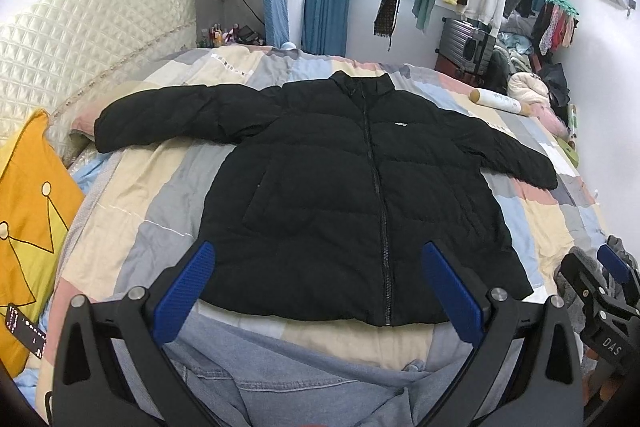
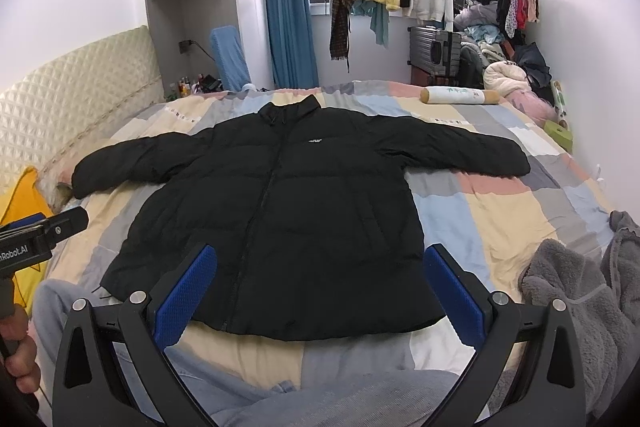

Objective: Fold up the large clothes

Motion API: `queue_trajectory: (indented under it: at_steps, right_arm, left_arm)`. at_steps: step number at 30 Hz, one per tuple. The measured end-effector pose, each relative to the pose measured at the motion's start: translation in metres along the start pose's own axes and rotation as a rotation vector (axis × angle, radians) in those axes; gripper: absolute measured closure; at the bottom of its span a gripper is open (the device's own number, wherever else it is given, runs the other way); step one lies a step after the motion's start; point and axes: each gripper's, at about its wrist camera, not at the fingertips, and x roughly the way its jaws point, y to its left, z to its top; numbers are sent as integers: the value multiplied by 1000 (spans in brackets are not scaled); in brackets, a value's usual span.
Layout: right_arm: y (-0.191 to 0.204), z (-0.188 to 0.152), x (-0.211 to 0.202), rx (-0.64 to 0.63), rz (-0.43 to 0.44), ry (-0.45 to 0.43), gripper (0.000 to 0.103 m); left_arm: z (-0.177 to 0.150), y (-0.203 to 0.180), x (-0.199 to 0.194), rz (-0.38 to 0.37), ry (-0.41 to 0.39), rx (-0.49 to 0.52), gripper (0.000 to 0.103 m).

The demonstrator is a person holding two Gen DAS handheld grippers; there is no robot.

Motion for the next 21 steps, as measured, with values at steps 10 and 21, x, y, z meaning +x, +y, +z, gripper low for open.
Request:
queue_trajectory:
  at_steps: [10,21]
  right_arm:
    - [0,3,4,5,7,10,0]
    - [-13,30,6,38,9,-8,0]
  left_arm:
    - [5,2,2,-18,27,-1,0]
    - [40,-1,0,-10,-9,-8,0]
